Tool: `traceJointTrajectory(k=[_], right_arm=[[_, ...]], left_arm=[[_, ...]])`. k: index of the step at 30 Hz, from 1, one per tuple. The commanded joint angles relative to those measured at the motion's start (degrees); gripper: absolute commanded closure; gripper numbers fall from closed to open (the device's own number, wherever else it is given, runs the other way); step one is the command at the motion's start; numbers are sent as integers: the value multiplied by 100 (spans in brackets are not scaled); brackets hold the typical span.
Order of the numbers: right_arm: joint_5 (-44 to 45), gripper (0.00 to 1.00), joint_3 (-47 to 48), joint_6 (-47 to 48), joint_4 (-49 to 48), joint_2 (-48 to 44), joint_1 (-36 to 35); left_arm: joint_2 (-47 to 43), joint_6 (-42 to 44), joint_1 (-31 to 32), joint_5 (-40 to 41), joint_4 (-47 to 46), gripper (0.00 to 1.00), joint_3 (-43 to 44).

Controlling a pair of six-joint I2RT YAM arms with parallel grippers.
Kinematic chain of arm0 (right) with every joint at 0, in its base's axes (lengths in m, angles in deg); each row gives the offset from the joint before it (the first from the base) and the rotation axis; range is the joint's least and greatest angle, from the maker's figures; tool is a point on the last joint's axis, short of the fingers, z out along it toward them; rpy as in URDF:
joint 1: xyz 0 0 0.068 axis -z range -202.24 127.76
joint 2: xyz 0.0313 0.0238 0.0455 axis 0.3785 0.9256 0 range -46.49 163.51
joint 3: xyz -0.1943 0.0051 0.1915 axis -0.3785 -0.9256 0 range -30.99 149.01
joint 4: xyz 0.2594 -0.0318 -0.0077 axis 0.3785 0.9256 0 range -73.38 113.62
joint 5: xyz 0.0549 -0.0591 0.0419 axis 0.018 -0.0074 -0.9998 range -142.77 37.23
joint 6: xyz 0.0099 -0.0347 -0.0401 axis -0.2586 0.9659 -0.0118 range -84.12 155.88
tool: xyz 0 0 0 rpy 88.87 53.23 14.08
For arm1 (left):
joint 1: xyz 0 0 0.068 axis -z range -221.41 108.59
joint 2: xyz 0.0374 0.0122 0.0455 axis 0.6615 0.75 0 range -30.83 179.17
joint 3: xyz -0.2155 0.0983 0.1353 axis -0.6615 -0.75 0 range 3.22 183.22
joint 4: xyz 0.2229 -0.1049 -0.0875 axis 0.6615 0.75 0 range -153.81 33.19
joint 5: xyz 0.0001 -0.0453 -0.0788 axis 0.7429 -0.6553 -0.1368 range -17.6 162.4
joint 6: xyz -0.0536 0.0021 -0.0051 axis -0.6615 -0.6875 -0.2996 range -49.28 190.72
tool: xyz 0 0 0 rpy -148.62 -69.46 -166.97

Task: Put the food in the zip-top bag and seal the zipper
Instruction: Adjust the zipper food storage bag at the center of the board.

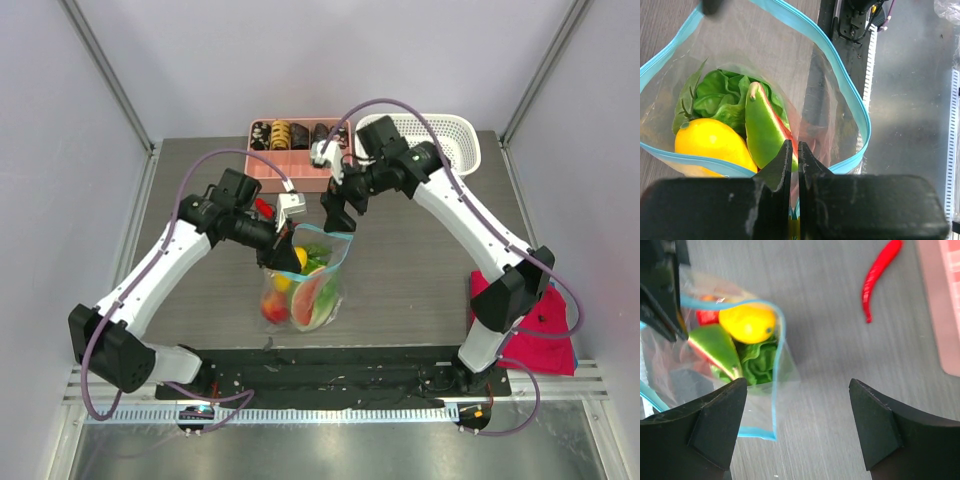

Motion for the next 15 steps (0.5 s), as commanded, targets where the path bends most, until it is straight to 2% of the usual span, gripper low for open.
traceJointTrajectory(k=[1,3,6,7,9,10,11,12,13,15], right_arm=[[464,12,-528,652,-13,-293,-383],[719,12,-703,679,-155,-276,-436],[1027,19,-740,626,-305,-110,-463],[1193,35,-731,609,-314,-83,-462],[1291,55,-757,591,-305,-100,-463],[1274,88,-775,582,-305,-135,-471],[1265,99,-775,513,-305,-266,-445],[1239,99,-783,468,-314,-337,-445],[1239,99,-801,433,-375,-451,-427],[1344,99,-906,345,-541,-792,-419]], left_arm=[[-202,98,42,-36,-20,100,-6],[-228,89,68,-27,-11,100,-14],[-246,98,86,17,-28,100,-23],[-263,124,95,26,-11,100,-32],[-290,116,86,43,-29,100,-67],[-307,72,95,35,-116,100,-85],[-325,28,77,96,-186,91,-93],[-351,-24,34,131,-282,85,-67],[-360,-164,-167,140,-501,67,-41],[-360,-227,-484,123,-765,54,160]])
